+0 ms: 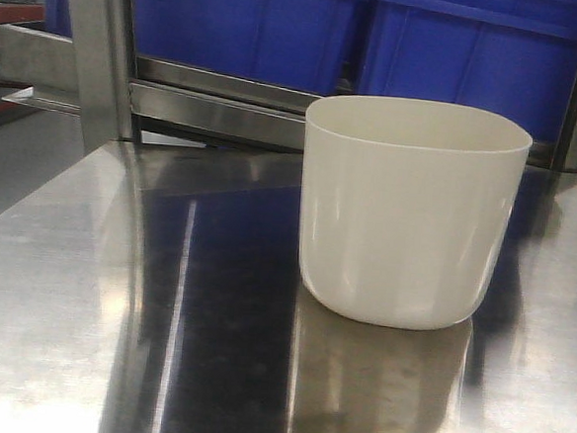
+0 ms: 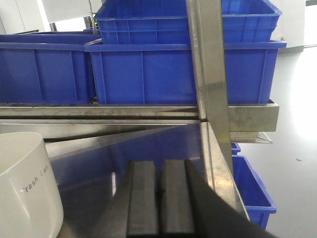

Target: Move white bin to right shelf second layer

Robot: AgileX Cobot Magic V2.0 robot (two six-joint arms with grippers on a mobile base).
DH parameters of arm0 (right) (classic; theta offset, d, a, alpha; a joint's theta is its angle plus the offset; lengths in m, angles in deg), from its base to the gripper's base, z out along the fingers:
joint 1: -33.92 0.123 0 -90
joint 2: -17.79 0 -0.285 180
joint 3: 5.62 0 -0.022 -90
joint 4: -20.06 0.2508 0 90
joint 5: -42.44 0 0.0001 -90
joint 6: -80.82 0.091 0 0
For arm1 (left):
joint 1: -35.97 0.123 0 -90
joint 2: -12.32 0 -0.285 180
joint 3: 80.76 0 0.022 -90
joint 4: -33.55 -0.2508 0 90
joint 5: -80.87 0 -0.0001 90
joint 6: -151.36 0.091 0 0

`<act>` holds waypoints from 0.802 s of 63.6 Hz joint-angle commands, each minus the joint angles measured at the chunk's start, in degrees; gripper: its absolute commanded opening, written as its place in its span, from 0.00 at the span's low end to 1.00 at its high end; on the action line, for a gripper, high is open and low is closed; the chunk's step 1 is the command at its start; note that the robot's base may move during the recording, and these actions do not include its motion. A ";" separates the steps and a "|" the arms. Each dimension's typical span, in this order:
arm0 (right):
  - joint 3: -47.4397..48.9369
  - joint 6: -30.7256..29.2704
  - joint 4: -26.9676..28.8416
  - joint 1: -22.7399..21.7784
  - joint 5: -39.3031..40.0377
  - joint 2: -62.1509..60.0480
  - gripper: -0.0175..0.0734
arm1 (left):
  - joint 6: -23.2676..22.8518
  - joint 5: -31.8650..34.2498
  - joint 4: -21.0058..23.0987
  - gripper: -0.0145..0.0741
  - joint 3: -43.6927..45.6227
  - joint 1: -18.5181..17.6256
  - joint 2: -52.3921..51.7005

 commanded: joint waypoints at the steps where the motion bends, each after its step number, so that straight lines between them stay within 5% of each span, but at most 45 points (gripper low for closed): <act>1: 0.97 -0.12 0.03 -0.22 4.66 -1.12 0.25 | -0.43 5.15 0.44 0.26 -1.90 -0.18 -0.97; 51: 0.97 -0.12 0.03 -0.23 5.54 -1.12 0.25 | -0.43 5.15 0.44 0.26 -1.90 -0.18 -0.97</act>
